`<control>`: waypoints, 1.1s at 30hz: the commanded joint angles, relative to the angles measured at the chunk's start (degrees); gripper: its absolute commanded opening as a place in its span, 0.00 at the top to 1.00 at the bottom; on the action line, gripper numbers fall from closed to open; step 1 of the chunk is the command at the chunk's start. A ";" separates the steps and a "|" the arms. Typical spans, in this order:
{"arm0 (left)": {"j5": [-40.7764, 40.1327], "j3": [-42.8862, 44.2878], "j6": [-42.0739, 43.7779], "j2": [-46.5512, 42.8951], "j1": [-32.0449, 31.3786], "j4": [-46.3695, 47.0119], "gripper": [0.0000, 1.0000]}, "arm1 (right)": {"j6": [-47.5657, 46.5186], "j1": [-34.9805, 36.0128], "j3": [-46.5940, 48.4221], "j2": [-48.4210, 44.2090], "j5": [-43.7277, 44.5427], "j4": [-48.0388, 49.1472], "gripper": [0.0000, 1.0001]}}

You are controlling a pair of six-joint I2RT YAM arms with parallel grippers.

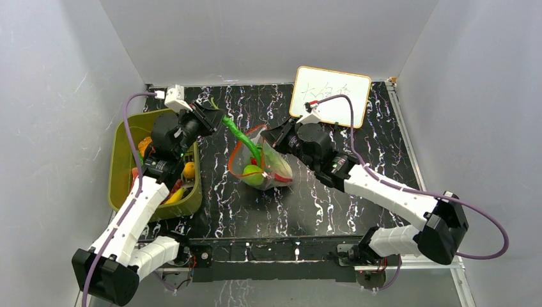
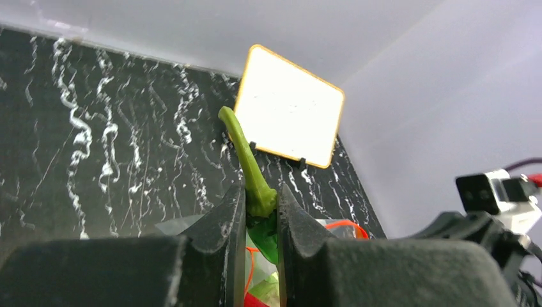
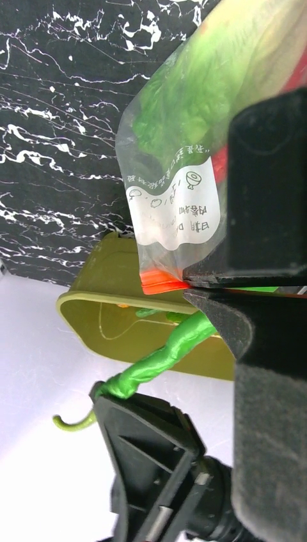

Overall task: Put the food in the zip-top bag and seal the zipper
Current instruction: Place the fake vegetable in the zipper food storage bag.

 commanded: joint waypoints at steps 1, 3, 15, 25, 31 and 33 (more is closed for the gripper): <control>5.18 -5.41 5.21 -3.29 0.08 20.61 1.00 | 5.56 -0.04 4.81 0.62 5.83 8.62 1.00; 5.74 -7.14 7.37 -3.03 -0.12 24.81 1.00 | 8.45 -0.04 5.21 1.95 7.59 8.54 1.00; 0.00 -12.45 20.02 -0.14 -2.00 35.97 1.00 | 14.98 -0.04 6.63 4.53 12.64 11.69 1.00; -0.83 -14.95 15.26 5.20 -4.54 47.65 1.00 | 20.99 -0.04 9.80 7.20 14.13 11.16 1.00; -3.70 -17.48 11.10 7.19 -11.76 52.46 1.00 | 22.20 0.04 8.93 8.82 13.19 13.99 1.00; -2.51 -18.36 9.09 7.81 -12.40 53.74 1.00 | 22.37 -0.04 8.62 9.13 12.76 14.76 1.00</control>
